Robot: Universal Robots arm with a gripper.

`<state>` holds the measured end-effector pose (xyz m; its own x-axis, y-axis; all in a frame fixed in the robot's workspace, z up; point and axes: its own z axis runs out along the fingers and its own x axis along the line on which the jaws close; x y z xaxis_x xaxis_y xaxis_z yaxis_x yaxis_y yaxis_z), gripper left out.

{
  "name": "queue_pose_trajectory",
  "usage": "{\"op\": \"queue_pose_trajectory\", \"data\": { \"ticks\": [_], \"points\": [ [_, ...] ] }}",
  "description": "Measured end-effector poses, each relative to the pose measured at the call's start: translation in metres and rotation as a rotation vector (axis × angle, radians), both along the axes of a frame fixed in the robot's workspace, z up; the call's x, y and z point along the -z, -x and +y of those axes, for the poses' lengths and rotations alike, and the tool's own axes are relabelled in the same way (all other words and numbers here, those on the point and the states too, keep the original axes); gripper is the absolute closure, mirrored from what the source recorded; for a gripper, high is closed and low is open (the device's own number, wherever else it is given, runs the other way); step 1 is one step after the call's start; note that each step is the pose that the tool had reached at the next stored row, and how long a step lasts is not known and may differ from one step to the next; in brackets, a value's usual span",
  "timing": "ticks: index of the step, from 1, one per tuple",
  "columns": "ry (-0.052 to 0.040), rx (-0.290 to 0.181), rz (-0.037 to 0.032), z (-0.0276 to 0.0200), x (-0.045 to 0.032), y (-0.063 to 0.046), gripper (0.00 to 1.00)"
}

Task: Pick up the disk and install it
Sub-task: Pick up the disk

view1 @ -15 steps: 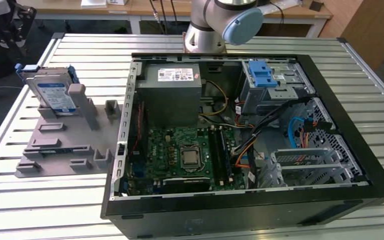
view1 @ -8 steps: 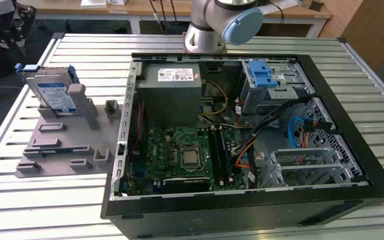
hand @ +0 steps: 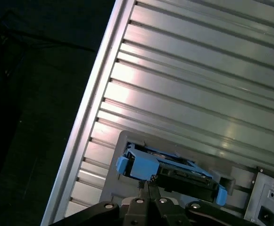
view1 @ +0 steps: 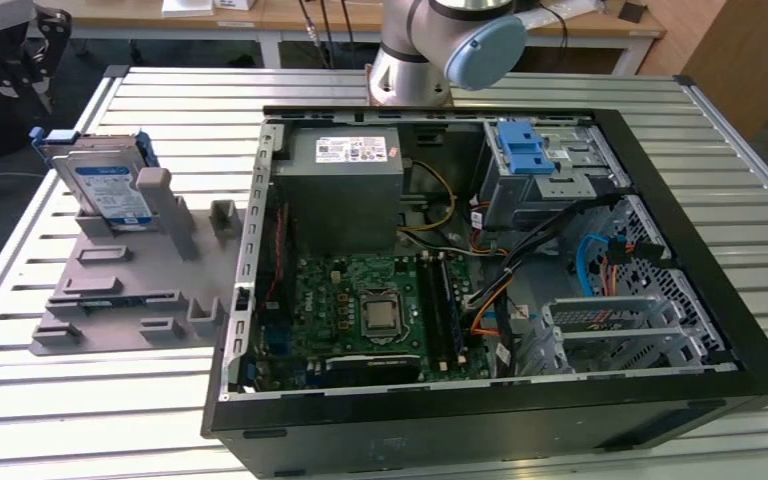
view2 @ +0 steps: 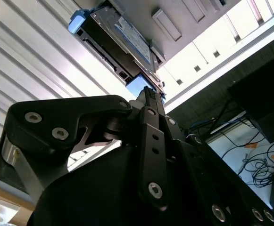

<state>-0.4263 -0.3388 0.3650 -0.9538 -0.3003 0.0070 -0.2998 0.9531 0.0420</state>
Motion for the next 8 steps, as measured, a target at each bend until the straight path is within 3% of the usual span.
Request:
{"op": "queue_pose_trajectory", "data": {
  "ticks": [8],
  "points": [
    [0.0,-0.064,0.0,0.0,0.0,0.0,0.89]
  ]
}}
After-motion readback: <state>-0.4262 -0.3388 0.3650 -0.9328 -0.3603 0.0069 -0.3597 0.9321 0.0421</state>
